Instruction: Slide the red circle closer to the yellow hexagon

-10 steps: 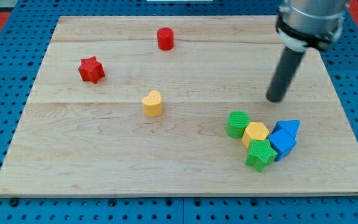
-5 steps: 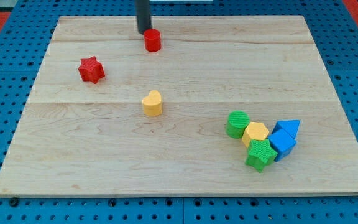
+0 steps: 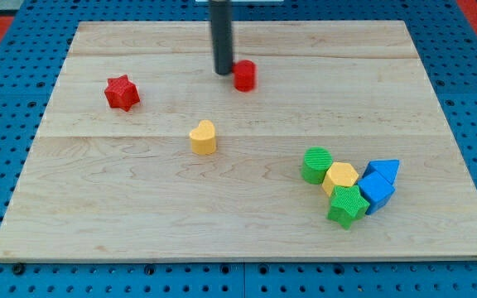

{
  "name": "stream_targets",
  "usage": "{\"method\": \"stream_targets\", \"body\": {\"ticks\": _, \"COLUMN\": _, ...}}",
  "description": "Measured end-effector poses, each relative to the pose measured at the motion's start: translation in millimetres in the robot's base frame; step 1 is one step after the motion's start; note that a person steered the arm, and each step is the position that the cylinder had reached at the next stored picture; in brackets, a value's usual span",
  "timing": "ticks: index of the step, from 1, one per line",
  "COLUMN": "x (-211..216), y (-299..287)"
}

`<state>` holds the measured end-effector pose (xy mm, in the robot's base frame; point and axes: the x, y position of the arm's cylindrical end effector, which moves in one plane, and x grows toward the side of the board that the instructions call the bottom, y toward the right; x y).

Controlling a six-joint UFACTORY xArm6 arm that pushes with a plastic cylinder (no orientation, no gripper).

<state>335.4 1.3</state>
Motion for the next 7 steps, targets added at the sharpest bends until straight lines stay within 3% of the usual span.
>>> {"method": "stream_targets", "body": {"ticks": 1, "x": 40, "y": 48}}
{"method": "stream_targets", "body": {"ticks": 2, "x": 8, "y": 18}}
{"method": "stream_targets", "body": {"ticks": 4, "x": 24, "y": 49}}
{"method": "stream_targets", "body": {"ticks": 5, "x": -1, "y": 44}}
{"method": "stream_targets", "body": {"ticks": 6, "x": 19, "y": 73}}
{"method": "stream_targets", "body": {"ticks": 7, "x": 70, "y": 97}}
